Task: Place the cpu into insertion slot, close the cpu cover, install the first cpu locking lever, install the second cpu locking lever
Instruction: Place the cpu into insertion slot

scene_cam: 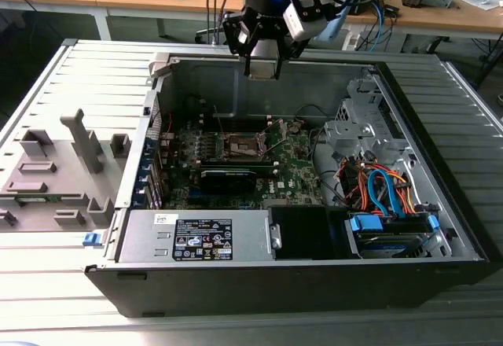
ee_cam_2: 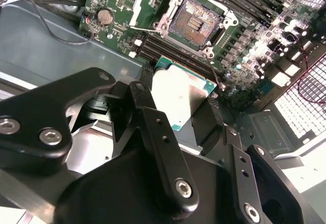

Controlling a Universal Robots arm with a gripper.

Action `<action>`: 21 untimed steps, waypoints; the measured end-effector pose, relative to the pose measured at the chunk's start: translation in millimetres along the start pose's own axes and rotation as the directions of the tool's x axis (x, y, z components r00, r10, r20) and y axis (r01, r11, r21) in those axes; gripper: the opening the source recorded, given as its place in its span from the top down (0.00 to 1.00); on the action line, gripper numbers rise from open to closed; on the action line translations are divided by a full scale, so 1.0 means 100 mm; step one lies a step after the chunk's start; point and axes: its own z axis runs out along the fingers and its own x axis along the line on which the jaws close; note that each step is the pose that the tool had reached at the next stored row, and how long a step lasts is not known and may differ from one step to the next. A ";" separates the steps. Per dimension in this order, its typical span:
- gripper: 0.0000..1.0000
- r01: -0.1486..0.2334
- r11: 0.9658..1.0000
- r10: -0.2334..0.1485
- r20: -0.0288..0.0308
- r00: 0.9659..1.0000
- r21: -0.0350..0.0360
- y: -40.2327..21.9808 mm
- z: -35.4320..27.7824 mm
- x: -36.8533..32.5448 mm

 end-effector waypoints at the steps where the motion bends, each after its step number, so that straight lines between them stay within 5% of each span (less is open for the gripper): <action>1: 0.45 0.000 1.000 0.000 0.000 1.000 0.000 -0.001 0.001 0.000; 21: 0.45 0.000 1.000 0.000 0.000 1.000 0.000 -0.022 0.037 -0.001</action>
